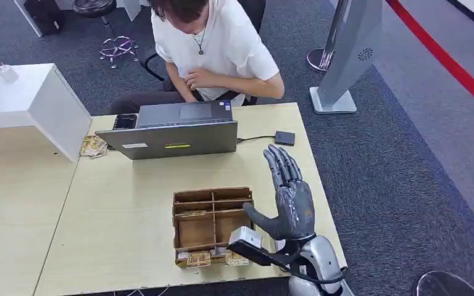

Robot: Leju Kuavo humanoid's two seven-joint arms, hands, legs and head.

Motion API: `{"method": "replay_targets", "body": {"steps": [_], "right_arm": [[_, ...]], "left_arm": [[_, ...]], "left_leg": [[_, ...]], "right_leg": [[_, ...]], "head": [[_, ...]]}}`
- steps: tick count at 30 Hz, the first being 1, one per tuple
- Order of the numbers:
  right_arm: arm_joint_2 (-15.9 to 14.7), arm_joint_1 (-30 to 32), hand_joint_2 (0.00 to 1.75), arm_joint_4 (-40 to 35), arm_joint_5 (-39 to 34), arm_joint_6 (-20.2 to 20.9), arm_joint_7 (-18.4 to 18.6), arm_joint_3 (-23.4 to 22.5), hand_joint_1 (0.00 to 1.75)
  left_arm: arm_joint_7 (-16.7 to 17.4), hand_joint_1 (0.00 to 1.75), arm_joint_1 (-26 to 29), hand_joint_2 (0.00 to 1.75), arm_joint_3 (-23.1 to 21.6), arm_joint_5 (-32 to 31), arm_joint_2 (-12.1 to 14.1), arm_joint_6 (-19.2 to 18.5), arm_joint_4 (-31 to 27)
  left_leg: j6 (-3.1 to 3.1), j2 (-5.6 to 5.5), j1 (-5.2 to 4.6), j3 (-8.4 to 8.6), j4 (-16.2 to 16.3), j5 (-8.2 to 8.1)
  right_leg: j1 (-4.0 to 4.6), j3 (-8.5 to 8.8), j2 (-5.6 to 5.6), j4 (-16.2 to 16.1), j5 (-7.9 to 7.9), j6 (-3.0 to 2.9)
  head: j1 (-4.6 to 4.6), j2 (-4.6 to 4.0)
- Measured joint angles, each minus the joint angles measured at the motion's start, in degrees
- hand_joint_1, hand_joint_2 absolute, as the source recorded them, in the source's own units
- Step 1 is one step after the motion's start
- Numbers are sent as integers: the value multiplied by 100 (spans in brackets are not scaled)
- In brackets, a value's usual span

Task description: Pass the card to the sensor for recognition and then transmit it.

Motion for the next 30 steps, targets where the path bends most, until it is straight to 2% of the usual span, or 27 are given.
{"method": "replay_targets", "body": {"steps": [6,11,18,30], "right_arm": [[-351,73,175,-175,-382,519,-236,271,0],[-533,57,175,-172,-283,793,-275,448,0],[-658,-78,175,5,44,859,-118,656,0],[-682,-341,175,348,400,852,175,815,0]], "left_arm": [[11,0,0,0,0,-2,2,11,0],[13,0,-1,0,0,-9,2,9,0],[13,0,-2,0,0,-26,2,4,0],[4,0,-2,0,0,-59,2,-13,0]], "left_leg": [[0,0,0,0,0,0],[0,0,1,0,0,0],[0,0,1,0,0,0],[0,0,1,0,0,0]], "right_leg": [[0,0,0,0,0,0],[1,0,0,0,0,0],[1,0,0,0,0,0],[1,1,0,0,0,0]], "head": [[0,0],[0,0],[0,0],[0,0]]}}
